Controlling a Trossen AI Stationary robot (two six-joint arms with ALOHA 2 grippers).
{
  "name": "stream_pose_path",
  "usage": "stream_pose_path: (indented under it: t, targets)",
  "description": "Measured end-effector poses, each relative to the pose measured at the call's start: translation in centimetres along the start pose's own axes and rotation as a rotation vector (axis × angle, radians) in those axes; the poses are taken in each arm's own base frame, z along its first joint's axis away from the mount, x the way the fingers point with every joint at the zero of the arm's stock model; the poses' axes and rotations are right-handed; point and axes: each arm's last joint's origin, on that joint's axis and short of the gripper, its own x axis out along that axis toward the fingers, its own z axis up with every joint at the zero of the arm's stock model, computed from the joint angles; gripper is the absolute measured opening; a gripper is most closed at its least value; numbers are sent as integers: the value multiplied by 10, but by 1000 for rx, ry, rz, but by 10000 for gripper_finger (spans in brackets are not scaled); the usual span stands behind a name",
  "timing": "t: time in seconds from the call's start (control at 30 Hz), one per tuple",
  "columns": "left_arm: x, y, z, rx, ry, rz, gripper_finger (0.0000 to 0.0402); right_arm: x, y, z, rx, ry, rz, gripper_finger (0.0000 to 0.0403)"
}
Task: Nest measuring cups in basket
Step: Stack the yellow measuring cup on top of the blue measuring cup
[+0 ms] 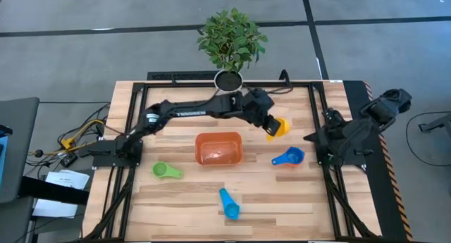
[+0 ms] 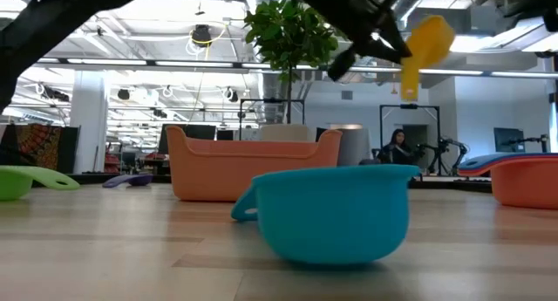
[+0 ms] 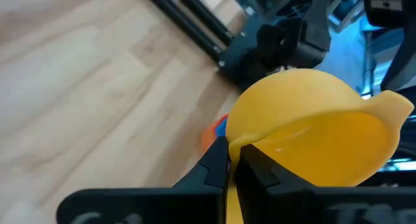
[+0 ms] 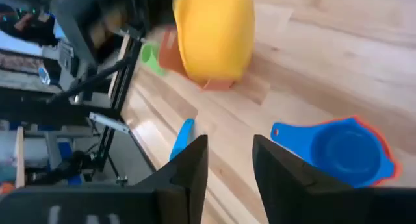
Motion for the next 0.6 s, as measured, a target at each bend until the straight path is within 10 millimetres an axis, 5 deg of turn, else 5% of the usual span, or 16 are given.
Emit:
stream_pose_path:
  t: [0.23, 0.4, 0.6]
  targets:
    - [40, -6, -14, -50, -56, -98, 0, -6, -11, 5, -29, -13, -94, 106]
    - [53, 3, -22, -94, -52, -53, 0, -7, -21, 3, -8, 49, -211, 83]
    - [54, 13, -30, -35, -38, 117, 0, 0, -6, 3, -116, -59, -122, 79]
